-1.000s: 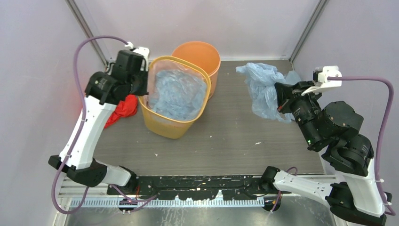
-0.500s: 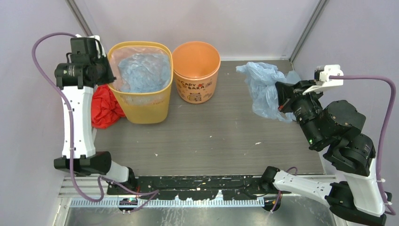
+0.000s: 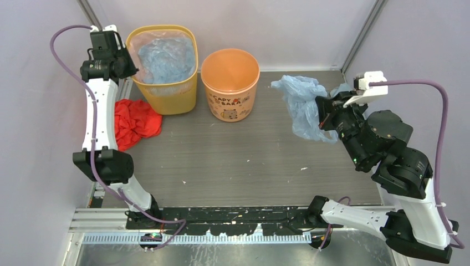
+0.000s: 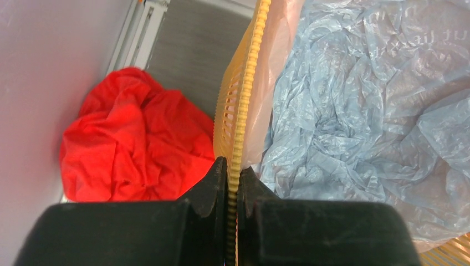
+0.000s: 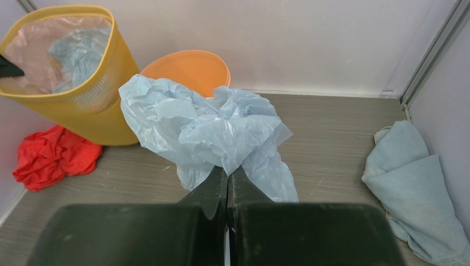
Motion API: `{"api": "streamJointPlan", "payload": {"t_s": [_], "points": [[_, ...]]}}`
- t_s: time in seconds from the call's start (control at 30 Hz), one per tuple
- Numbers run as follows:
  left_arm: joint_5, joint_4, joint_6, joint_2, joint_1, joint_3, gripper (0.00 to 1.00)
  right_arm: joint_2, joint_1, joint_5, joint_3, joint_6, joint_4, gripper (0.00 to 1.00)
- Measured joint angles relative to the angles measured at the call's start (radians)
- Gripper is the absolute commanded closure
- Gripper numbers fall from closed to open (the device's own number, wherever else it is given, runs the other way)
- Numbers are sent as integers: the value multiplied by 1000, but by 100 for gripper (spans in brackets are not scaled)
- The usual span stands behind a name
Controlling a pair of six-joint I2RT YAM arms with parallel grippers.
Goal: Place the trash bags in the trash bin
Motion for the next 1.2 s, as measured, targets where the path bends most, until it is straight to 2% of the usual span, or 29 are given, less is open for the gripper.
{"api": "streamJointPlan", "payload": {"t_s": [0.13, 0.3, 0.5, 0.57, 0.6, 0.8, 1.03, 1.2], "points": [[6, 62, 0, 96, 2, 57, 100, 21, 0, 0, -1, 2, -5, 99], [-6, 87, 1, 292, 4, 231, 100, 45, 0, 0, -13, 4, -4, 99], [-19, 95, -8, 442, 14, 382, 100, 72, 0, 2, -43, 5, 0, 99], [-17, 96, -14, 473, 18, 423, 79, 84, 0, 2, -53, 5, 2, 99], [-18, 97, -19, 480, 20, 435, 71, 89, 0, 2, -57, 5, 3, 99], [-18, 169, -76, 484, 43, 466, 47, 116, 0, 0, -79, 6, 15, 99], [20, 231, -113, 478, 56, 454, 45, 120, 0, -8, -100, 16, 20, 99], [106, 287, -135, 392, 50, 321, 43, 109, 0, -12, -119, 24, 27, 99]]}}
